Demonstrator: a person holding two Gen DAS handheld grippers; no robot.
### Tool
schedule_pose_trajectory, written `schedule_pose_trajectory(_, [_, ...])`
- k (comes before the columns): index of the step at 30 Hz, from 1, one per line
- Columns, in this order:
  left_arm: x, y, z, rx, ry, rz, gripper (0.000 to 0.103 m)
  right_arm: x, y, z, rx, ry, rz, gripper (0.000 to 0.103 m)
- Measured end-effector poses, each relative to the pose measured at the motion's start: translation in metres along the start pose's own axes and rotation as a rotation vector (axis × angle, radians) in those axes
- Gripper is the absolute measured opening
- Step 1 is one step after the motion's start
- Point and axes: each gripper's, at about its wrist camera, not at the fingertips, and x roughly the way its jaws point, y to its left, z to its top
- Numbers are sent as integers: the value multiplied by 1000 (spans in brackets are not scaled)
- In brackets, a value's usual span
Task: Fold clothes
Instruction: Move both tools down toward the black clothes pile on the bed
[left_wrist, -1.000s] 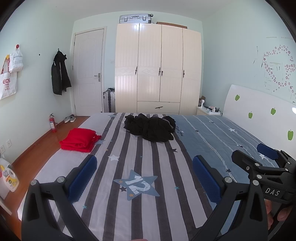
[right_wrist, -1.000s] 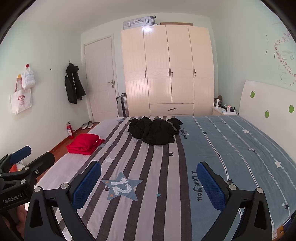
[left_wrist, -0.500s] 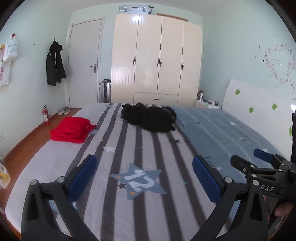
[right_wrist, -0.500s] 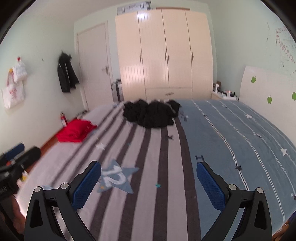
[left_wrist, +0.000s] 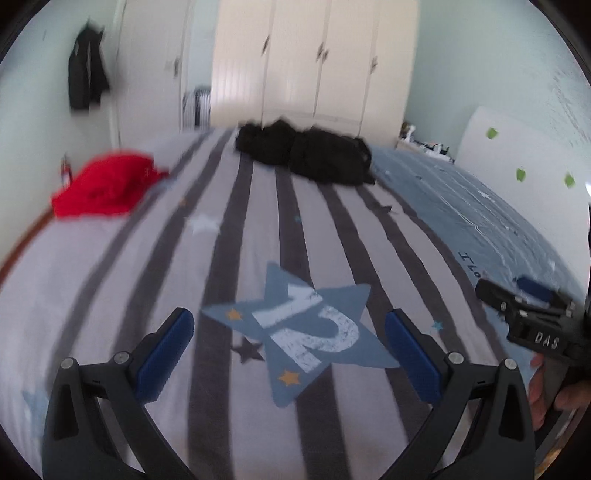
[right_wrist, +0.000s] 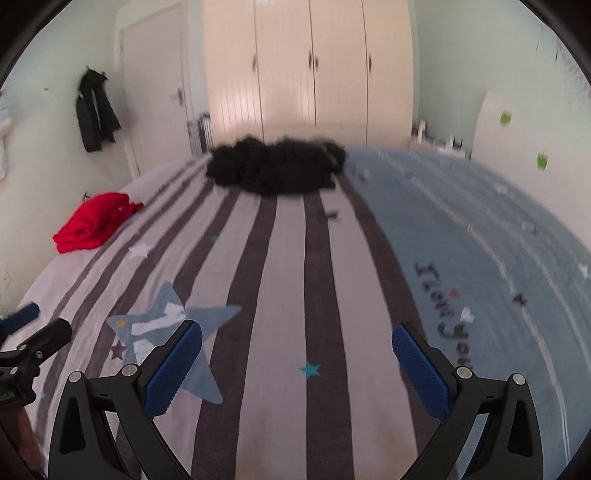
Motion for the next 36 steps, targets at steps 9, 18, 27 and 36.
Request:
schedule_pose_trajectory(9, [21,-11,76,-62,130,87,102,19,-24,62,52,202,39,102])
schedule_pose_trajectory(18, [119,-5,143,-25,135,33,102,112,-21,127,68,216,42,102])
schedule_pose_trajectory(27, [276,11,203,-1,139,-50,101,259,-4,195,106,204,-5,102])
schedule_pose_trajectory(36, [363,18,231,8,173,-50,101,383,-3,252,147,201,3,102])
